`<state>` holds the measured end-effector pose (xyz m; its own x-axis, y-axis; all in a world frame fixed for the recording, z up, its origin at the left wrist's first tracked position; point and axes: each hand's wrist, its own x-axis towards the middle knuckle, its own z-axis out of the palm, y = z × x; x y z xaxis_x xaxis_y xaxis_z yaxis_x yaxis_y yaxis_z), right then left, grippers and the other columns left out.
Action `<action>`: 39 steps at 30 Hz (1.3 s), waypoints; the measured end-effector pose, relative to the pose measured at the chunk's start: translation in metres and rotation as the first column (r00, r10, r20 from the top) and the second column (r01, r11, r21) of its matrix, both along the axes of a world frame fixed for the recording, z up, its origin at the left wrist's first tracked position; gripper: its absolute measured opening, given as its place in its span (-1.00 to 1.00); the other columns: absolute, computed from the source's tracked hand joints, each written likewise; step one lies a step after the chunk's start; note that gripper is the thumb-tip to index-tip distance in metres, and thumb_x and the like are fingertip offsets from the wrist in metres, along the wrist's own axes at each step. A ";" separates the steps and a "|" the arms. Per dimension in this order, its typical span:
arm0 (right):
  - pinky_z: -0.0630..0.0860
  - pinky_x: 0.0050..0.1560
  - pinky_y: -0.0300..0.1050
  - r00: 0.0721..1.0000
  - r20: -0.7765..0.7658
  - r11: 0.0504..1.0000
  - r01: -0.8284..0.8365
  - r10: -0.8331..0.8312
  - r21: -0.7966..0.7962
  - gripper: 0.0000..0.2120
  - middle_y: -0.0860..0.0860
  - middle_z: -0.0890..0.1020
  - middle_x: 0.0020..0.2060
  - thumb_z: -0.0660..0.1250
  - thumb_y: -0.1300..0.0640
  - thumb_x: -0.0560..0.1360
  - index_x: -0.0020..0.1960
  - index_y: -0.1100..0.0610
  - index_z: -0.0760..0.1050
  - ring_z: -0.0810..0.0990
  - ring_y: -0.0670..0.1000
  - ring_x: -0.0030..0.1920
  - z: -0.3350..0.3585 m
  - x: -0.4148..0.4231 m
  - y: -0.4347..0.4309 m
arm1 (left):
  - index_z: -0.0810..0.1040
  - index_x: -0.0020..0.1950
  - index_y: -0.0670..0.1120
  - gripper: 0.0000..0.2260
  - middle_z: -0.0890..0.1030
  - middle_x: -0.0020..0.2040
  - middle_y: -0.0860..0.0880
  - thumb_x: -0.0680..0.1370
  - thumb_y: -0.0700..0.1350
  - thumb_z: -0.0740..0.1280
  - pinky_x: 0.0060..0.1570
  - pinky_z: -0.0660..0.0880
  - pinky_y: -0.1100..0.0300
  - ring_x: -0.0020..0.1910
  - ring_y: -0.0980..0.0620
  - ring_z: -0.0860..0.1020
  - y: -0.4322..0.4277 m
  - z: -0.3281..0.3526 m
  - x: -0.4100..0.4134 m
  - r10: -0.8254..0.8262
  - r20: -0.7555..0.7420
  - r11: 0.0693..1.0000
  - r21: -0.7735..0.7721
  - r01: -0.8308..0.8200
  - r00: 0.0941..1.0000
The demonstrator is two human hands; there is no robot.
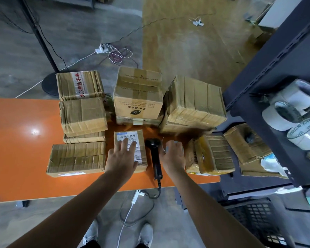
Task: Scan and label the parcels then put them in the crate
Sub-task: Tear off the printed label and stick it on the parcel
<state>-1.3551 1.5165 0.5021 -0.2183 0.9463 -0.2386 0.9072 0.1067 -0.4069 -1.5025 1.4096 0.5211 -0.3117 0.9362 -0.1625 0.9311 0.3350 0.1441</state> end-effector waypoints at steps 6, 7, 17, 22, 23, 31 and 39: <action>0.47 -0.06 -0.04 0.983 0.176 0.998 -0.061 0.055 0.026 -0.67 0.07 0.48 0.25 0.23 -0.01 0.62 0.32 0.11 0.40 0.57 0.10 0.12 -0.013 0.015 0.014 | 0.16 0.51 -0.05 -0.43 0.19 0.50 -0.14 0.58 0.11 0.26 0.29 0.38 -0.01 0.45 -0.14 0.24 0.011 0.008 0.012 -0.015 0.039 0.999 0.032 0.014 0.999; 0.47 -0.08 -0.04 0.983 0.176 0.998 -0.059 0.055 0.018 -0.69 0.07 0.53 0.21 0.21 -0.01 0.63 0.30 0.11 0.41 0.59 0.11 0.10 -0.013 0.015 0.016 | 0.18 0.50 -0.05 -0.44 0.20 0.50 -0.14 0.58 0.10 0.26 0.29 0.38 -0.02 0.45 -0.14 0.24 0.012 0.008 0.013 -0.017 0.047 0.999 0.039 0.016 0.999; 0.41 -0.03 -0.06 0.972 0.121 0.974 -0.211 0.200 0.084 -0.74 0.04 0.64 0.08 0.14 0.03 0.65 0.29 0.03 0.43 0.61 0.09 0.09 0.006 0.022 0.032 | 0.25 0.48 -0.09 -0.54 0.28 0.44 -0.12 0.59 -0.10 0.25 0.28 0.41 0.01 0.40 -0.12 0.32 0.023 0.026 0.019 -0.118 0.283 0.981 0.181 0.068 0.952; 0.43 -0.05 -0.09 0.894 -0.067 0.896 -0.439 0.443 0.056 -0.76 0.03 0.61 0.11 0.19 0.10 0.65 0.28 0.04 0.48 0.56 0.03 0.07 0.047 0.026 0.036 | 0.31 0.48 -0.09 -0.57 0.34 0.44 -0.06 0.60 -0.26 0.14 0.32 0.33 0.12 0.39 -0.06 0.33 0.040 0.052 0.009 -0.136 0.458 0.967 0.255 0.016 0.879; 0.45 -0.04 -0.10 0.876 -0.084 0.880 -0.474 0.476 0.037 -0.77 0.02 0.61 0.12 0.20 0.12 0.65 0.28 0.04 0.49 0.56 0.01 0.06 0.058 0.025 0.036 | 0.32 0.48 -0.08 -0.58 0.36 0.43 -0.06 0.62 -0.27 0.13 0.29 0.33 0.18 0.38 -0.04 0.36 0.042 0.060 0.005 -0.148 0.521 0.974 0.226 0.032 0.841; 0.37 -0.09 -0.30 0.742 -0.169 0.742 -0.666 0.649 -0.075 -0.83 -0.19 0.53 -0.04 0.22 0.18 0.63 0.15 0.00 0.51 0.48 -0.22 -0.05 0.132 -0.009 0.024 | 0.50 -0.07 0.01 -0.90 0.56 -0.08 0.00 0.61 -0.14 0.23 -0.01 0.49 0.05 -0.02 -0.06 0.57 0.037 0.106 -0.036 -0.235 0.582 0.954 -0.017 0.301 0.778; 0.42 -0.08 -0.32 0.752 -0.249 0.764 -0.642 0.610 -0.068 -0.83 -0.18 0.55 0.09 0.28 0.10 0.61 0.20 -0.03 0.47 0.53 -0.23 0.00 0.155 -0.038 0.019 | 0.56 0.06 -0.15 -0.89 0.59 -0.03 -0.06 0.60 -0.14 0.29 -0.10 0.44 0.17 -0.05 -0.03 0.56 0.025 0.117 -0.061 -0.197 0.594 0.969 -0.004 0.247 0.780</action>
<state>-1.3930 1.5358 0.6567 -0.8070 0.5396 -0.2400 0.5534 0.5489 -0.6265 -1.5638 1.4350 0.6378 0.0819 0.9442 -0.3192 0.7263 0.1628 0.6679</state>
